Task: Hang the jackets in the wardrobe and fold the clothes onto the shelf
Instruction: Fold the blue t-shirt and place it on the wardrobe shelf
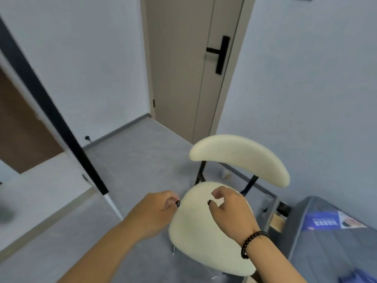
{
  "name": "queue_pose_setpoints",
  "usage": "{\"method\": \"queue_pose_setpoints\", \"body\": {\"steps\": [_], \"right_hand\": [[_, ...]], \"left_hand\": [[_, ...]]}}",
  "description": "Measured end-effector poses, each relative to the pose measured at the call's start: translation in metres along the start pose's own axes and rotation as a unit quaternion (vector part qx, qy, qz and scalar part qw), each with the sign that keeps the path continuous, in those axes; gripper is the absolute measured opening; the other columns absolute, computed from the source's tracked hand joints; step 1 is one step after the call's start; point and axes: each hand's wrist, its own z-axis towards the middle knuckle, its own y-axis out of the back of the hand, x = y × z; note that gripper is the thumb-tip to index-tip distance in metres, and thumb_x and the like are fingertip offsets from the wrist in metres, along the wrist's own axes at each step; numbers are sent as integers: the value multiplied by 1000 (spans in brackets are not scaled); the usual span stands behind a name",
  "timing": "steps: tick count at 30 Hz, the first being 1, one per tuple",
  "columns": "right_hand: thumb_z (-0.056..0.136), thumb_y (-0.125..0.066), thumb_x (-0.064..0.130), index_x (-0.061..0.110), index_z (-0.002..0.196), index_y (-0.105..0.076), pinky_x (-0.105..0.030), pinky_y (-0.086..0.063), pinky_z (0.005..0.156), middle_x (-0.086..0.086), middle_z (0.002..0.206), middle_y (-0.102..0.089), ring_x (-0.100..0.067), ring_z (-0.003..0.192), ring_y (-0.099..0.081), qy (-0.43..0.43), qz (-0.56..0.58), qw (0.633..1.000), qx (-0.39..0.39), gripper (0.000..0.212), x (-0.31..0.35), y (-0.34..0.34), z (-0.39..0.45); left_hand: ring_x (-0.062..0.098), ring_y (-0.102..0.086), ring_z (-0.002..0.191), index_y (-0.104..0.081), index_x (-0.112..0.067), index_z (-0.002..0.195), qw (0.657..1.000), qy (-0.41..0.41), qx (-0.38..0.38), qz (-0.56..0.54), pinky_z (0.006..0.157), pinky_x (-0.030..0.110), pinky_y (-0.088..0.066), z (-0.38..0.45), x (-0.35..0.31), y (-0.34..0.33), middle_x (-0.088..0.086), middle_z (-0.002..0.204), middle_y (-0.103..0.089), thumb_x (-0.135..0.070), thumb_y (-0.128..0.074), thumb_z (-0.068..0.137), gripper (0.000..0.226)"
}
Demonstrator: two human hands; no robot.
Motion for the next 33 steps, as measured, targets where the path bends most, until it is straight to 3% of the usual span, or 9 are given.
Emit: {"method": "queue_pose_setpoints", "body": {"steps": [3, 7, 11, 18, 20, 23, 27, 33], "right_hand": [[92, -53, 30, 22, 117, -57, -25, -50, 79, 10, 120, -57, -11, 93, -62, -22, 17, 999, 17, 27, -48, -18, 4], [91, -55, 28, 21, 115, -58, -24, -48, 78, 9, 117, -58, -12, 92, -61, -49, 30, 998, 21, 25, -106, -60, 7], [90, -56, 28, 19, 113, -59, -22, -44, 77, 7, 114, -60, -13, 91, -60, -62, 30, 997, 30, 25, -157, -109, 10], [90, -55, 21, 21, 97, -63, -17, -50, 66, 10, 94, -63, -11, 79, -64, -59, 97, 993, 20, 10, -234, -170, 2], [91, -51, 18, 20, 102, -63, -13, -42, 61, 10, 94, -62, -8, 75, -57, -70, 87, 994, -19, 16, -262, -173, -12], [92, -48, 17, 18, 106, -62, -25, -48, 70, 4, 101, -64, -13, 81, -58, -89, 75, 992, -58, 20, -309, -164, -46], [91, -50, 19, 17, 105, -60, -30, -53, 77, 4, 97, -61, -14, 85, -59, -95, 87, 990, -61, 17, -370, -147, -106], [88, -52, 17, 16, 101, -61, -28, -53, 73, 0, 91, -64, -17, 84, -62, -137, 93, 982, -91, 16, -456, -133, -177]], "left_hand": [[1, -60, 91, -60, -40, 98, 999, 19, 36, -5, 82, 22, -50, 18, 8, -46, -15, 100, -66, -27, -51, 92, 17], [4, -62, 97, -62, -39, 100, 998, 26, 56, -31, 90, 32, -51, 41, 29, -103, -14, 101, -67, -24, -54, 90, 20], [7, -64, 93, -60, -39, 97, 997, 33, 56, -50, 86, 35, -54, 57, 57, -161, -12, 97, -68, -19, -46, 92, 25], [1, -64, 90, -64, -28, 105, 997, 12, 38, -73, 84, 22, -51, 63, 93, -264, -10, 93, -70, -14, -46, 95, 24], [-1, -66, 86, -64, -27, 104, 996, 7, 30, -81, 77, 17, -51, 54, 97, -296, -8, 91, -71, -12, -46, 95, 26], [1, -67, 84, -64, -26, 102, 996, -5, 35, -85, 56, 8, -44, 29, 90, -338, -5, 92, -72, -8, -45, 95, 27], [5, -66, 89, -63, -29, 102, 997, -48, 43, -44, 82, 18, -51, -2, 64, -393, -9, 92, -71, -8, -48, 95, 27], [-3, -67, 81, -64, -30, 103, 990, -109, 86, -32, 77, 14, -46, -39, 6, -474, -11, 89, -73, -15, -46, 98, 24]]}}
